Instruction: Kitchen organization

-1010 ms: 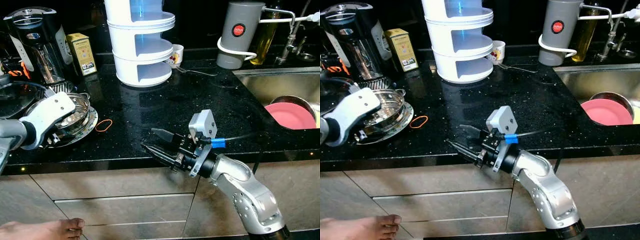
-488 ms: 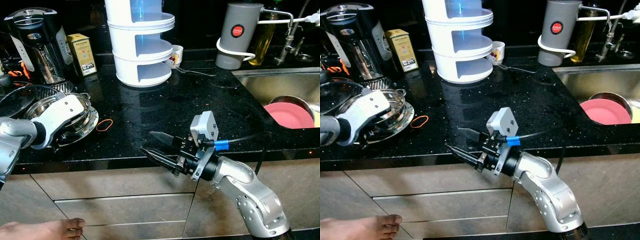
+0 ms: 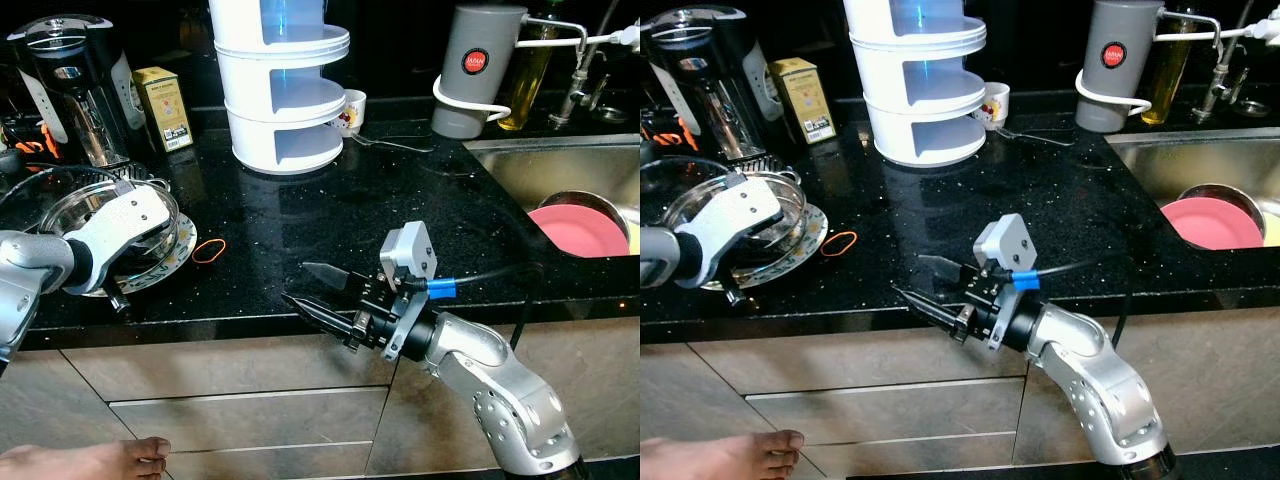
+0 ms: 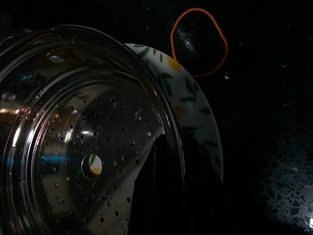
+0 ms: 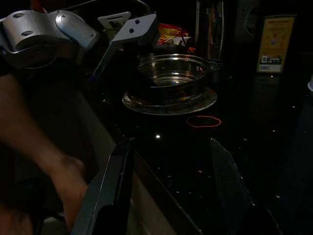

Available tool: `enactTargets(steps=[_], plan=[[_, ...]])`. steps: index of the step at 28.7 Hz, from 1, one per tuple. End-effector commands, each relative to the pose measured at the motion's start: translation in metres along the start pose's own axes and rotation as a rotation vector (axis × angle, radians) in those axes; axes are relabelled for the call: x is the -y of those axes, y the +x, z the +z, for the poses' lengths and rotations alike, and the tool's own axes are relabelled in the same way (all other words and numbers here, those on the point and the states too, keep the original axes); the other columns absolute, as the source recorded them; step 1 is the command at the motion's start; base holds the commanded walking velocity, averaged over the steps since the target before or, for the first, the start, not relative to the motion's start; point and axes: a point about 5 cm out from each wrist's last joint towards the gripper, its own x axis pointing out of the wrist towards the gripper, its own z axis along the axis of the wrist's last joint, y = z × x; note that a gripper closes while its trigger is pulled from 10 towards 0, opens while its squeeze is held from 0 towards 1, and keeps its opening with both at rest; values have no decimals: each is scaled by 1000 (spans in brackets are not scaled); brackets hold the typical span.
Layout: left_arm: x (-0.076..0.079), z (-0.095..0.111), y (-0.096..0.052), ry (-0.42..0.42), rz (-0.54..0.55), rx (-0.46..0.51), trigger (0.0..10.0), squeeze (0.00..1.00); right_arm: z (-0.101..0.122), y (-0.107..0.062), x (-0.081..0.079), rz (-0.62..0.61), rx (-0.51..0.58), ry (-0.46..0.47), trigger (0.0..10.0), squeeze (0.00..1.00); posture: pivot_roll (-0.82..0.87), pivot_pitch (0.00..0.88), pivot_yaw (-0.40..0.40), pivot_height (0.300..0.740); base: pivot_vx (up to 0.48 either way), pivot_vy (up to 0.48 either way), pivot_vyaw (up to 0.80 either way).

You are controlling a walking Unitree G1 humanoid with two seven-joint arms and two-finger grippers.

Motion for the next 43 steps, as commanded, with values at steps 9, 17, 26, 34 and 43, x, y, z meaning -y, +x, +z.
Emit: enactTargets(steps=[9,17,26,34,43], plan=[[-10,47,-9,-29,56,233,0,0,1,3,5,-39,-5,-27,10000,0,-104,0,37,740,0,0,0],[-2,61,-5,-33,37,301,10000,0,2,4,6,-44,0,-28,10000,0,-102,0,35,740,0,0,0],[8,65,-2,-24,-13,307,10000,0,2,4,5,-41,2,-23,10000,0,-101,0,37,740,0,-31,0],[10,63,-1,-16,-23,286,10000,0,2,4,5,-39,3,-22,10000,0,-101,0,38,740,0,-382,0],[11,63,1,-19,-22,278,10000,0,1,4,4,-37,4,-22,10000,0,-102,0,38,740,0,-412,0]])
